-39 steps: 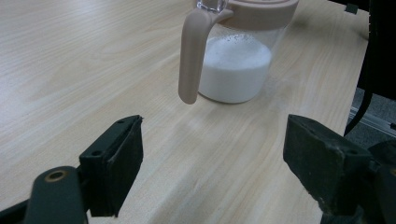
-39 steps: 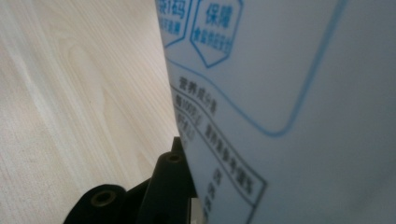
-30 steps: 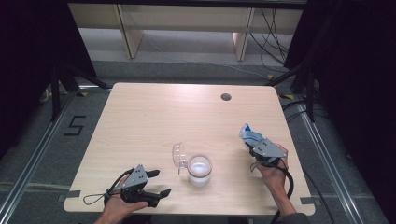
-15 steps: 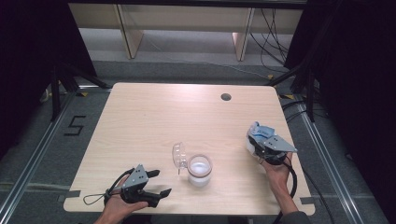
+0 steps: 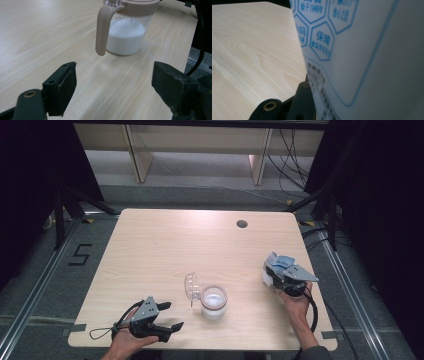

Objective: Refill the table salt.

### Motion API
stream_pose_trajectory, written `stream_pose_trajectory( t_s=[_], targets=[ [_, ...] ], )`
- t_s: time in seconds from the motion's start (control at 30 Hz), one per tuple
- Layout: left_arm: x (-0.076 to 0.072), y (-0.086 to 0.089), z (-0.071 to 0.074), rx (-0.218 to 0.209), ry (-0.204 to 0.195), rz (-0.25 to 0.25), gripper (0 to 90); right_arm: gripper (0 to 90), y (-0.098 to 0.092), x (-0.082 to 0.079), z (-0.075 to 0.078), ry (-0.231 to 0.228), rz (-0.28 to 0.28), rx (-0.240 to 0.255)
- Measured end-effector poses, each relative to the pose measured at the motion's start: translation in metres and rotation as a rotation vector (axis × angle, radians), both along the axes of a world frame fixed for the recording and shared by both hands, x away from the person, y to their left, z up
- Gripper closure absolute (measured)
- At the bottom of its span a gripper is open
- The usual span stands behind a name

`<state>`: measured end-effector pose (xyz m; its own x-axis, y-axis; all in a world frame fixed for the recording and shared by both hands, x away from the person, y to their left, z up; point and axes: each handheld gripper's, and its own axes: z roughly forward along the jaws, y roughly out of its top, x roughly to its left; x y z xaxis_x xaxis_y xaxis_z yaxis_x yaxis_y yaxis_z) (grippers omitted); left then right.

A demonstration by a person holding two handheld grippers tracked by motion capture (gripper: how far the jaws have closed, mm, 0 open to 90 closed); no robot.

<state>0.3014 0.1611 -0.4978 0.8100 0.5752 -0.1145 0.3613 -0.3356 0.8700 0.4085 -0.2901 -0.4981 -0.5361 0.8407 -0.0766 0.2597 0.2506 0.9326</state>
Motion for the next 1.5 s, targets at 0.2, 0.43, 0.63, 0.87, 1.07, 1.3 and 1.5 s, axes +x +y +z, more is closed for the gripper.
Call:
stream_pose_trajectory(
  t_s=[0.2,0.43,0.63,0.87,1.07,1.3,1.5],
  targets=[
    [-0.001,-0.001,-0.001,-0.012,0.009,0.008,19.8,76.3,-0.002,0.002,0.0,-0.01,0.002,0.009],
    [0.0,-0.001,-0.001,-0.014,0.006,0.01,19.8,63.3,-0.004,0.002,0.001,-0.021,-0.035,0.024],
    [-0.001,-0.001,-0.001,-0.017,0.012,0.014,19.8,51.6,-0.004,0.002,0.002,-0.027,-0.03,0.047],
    [0.0,0.0,-0.001,-0.005,-0.005,0.005,19.8,44.4,-0.004,0.001,0.003,-0.035,-0.05,0.056],
    [-0.001,-0.001,-0.001,-0.019,0.012,0.014,19.8,41.4,-0.005,-0.002,0.006,-0.04,-0.064,0.069],
    [0.0,-0.001,-0.001,-0.009,0.013,0.011,19.8,33.5,-0.006,-0.006,0.009,-0.029,-0.082,0.083],
    [0.0,-0.001,0.0,-0.009,0.012,0.013,19.8,27.9,-0.01,-0.013,0.011,-0.02,-0.104,0.083]
  ],
)
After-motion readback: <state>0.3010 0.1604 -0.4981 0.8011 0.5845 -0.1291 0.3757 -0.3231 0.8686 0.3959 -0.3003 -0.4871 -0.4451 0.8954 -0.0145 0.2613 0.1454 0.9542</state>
